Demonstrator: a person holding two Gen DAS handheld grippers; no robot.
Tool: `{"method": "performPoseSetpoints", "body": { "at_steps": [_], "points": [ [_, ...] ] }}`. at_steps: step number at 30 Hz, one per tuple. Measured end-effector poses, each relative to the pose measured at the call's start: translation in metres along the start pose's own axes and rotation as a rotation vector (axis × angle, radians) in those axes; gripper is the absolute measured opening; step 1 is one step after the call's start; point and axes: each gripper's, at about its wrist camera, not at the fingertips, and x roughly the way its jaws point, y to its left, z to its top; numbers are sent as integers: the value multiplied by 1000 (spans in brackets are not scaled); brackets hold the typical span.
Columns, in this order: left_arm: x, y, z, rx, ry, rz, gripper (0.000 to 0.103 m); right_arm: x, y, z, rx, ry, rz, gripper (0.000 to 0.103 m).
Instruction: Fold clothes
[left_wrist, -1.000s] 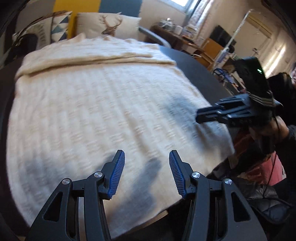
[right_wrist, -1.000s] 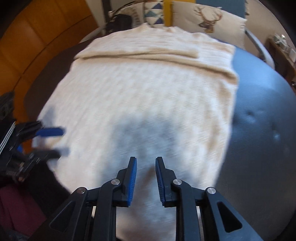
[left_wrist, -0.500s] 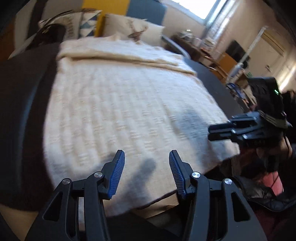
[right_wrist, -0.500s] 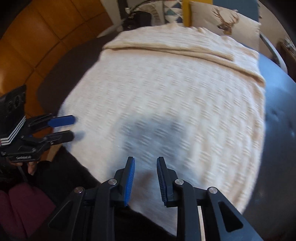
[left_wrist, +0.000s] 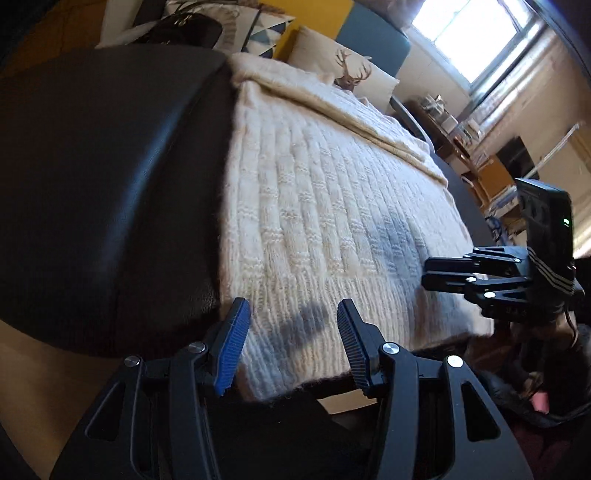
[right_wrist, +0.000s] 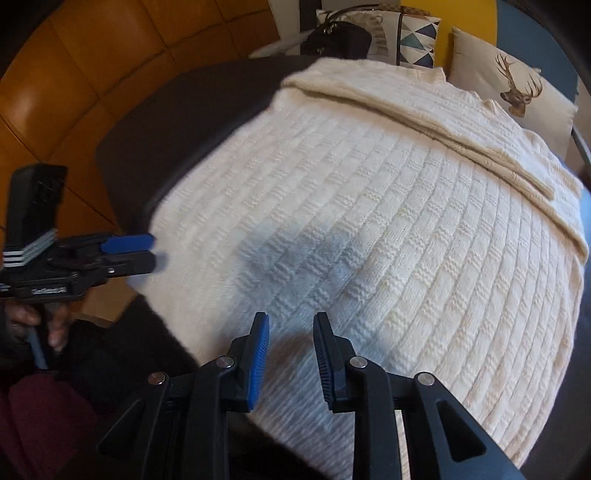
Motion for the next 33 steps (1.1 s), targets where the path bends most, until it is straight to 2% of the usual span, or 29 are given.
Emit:
{"method": "performPoseSetpoints", "body": {
  "at_steps": [2,4,8,10,13,16,18,21,24,28,30,33],
  "points": [
    [-7,-6,3,10,-21,-19,53,2,1,0,-5,8,2,24],
    [-14,-14,13,25,-61,-69,53,-5,-1,6,-2,-13,14,24],
    [7,-34,42,96,-79,-70,53,-8,-16,33,48,-83,-17,24],
    [23,-39,51,120,-62,-21,53,-2,-24,42,72,-89,-41,24],
    [44,-36,49,155,-7,76,53,8,-40,40,89,-37,-109,24],
    [39,-40,48,192,-22,70,53,7,-49,37,105,-18,-99,25],
    [27,-43,62,185,-94,20,53,0,-60,42,144,-70,-111,25],
    [34,-45,93,182,-145,52,53,-7,-77,51,212,-153,-139,26],
    [57,-36,111,134,-122,63,53,3,-98,54,285,-188,-180,26],
    [80,-28,107,149,-84,131,53,9,-110,45,338,-208,-180,26],
    [79,-31,102,179,-105,136,53,1,-110,40,325,-218,-188,26],
    [71,-36,109,181,-129,106,54,-10,-110,41,330,-252,-193,26]
  ]
}}
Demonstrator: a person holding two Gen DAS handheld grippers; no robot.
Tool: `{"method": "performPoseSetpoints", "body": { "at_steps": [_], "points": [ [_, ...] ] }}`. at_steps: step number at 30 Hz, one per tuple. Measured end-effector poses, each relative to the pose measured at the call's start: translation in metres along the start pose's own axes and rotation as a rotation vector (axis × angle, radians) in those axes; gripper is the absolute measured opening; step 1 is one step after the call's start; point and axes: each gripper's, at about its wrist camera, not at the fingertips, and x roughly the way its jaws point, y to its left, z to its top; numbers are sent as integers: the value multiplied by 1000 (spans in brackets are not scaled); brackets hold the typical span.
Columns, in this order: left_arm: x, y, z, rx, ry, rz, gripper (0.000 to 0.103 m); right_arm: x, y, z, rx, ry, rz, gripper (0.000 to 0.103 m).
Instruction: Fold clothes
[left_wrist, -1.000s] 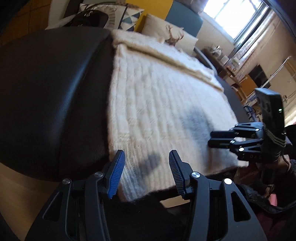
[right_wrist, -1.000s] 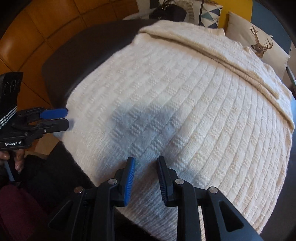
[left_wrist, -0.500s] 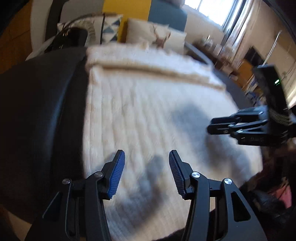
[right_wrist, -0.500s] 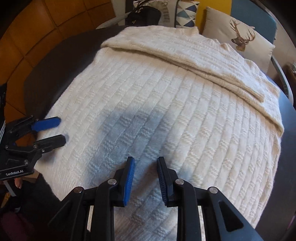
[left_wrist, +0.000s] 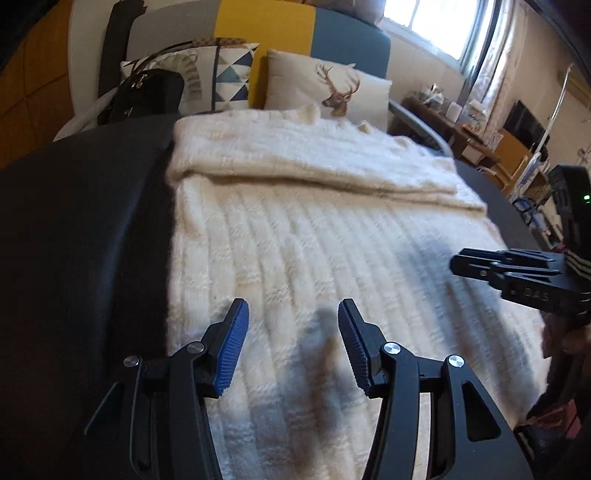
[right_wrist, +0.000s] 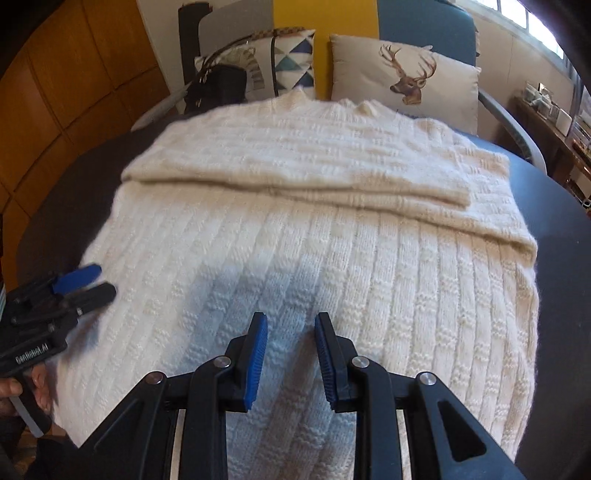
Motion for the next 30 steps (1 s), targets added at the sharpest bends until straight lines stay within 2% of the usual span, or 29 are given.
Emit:
{"method": "performPoseSetpoints", "body": {
  "at_steps": [2,4,7,10,13,15,17,18,22,26,30],
  "points": [
    [0,0,11,-5,-29,-3,54,0,-6,5,11,-31,-44,26],
    [10,3,20,-4,-26,25,58,3,-15,9,29,-52,-87,26],
    [31,8,20,-4,30,77,58,17,-30,6,67,-27,-87,27],
    [23,5,22,19,-1,58,59,11,-30,13,48,-26,-82,27],
    [23,7,33,14,-20,57,59,2,-35,32,46,-79,-93,29],
    [35,11,33,8,31,81,59,10,-40,39,59,-59,-92,29],
    [34,10,38,21,31,71,59,28,-44,36,42,28,-98,29],
    [30,9,45,30,13,56,59,29,-44,37,28,33,-94,29],
    [18,3,91,50,-95,-12,59,0,-49,73,37,-115,-52,29],
    [55,8,152,31,-69,-17,59,10,-77,128,94,-183,-55,29],
    [108,13,195,2,6,-58,59,45,-103,165,179,-140,-20,29]
  ]
}}
